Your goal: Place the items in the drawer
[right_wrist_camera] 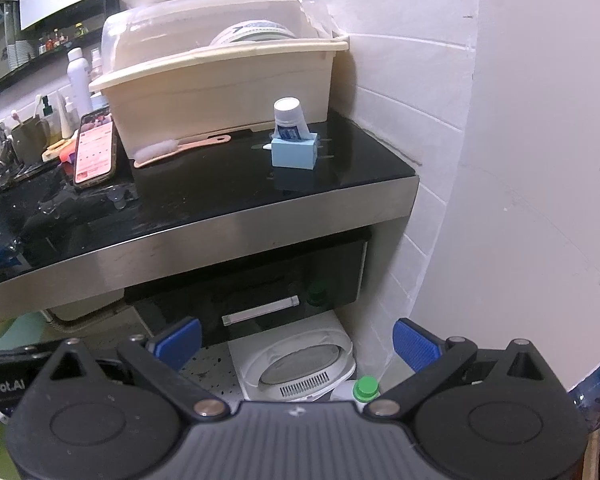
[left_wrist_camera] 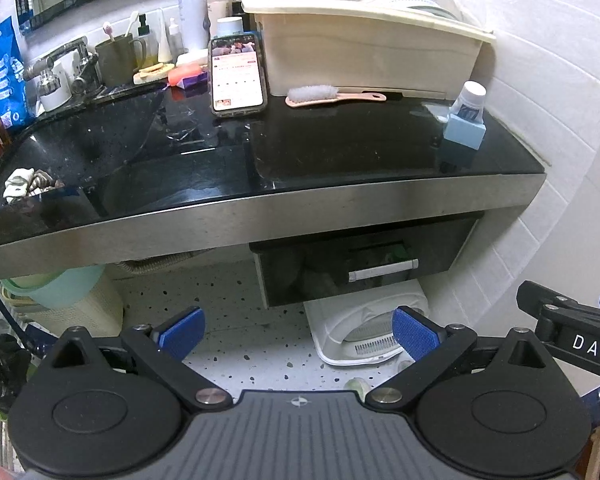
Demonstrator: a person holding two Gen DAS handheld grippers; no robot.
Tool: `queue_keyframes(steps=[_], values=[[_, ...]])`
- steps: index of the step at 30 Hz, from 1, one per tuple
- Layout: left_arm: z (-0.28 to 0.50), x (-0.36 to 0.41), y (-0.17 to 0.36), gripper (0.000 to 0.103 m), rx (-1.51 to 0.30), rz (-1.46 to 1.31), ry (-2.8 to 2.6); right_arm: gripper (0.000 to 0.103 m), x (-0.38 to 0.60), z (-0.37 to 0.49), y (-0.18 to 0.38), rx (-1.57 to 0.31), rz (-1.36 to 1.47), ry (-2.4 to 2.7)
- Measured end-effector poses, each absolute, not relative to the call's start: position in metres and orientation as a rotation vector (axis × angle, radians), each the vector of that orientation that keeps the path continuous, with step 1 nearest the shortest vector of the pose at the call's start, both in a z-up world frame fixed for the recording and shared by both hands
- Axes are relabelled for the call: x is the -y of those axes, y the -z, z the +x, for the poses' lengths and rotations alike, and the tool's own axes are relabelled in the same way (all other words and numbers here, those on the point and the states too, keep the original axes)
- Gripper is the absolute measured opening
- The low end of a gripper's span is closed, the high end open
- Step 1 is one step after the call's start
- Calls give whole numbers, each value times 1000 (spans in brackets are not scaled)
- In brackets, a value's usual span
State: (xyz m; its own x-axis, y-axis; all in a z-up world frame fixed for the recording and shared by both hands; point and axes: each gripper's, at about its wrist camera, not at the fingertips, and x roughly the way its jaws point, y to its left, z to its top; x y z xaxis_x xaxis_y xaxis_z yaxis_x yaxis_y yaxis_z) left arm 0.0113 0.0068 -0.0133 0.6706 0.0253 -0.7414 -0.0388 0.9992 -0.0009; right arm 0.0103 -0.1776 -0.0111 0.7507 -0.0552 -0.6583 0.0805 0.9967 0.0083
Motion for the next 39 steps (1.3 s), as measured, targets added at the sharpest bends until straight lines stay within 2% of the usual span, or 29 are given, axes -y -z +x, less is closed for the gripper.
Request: queue_keyframes(steps=[20, 31, 39], values=[[14, -13, 26, 101, -816, -1, -51, 103, 182, 6, 27, -568, -51, 12], [15, -19, 42, 101, -805, 40, -84, 103, 165, 15, 70, -395, -289, -42], [18, -23, 48, 101, -830, 24, -74, 103, 143, 49, 97, -391, -424, -189]])
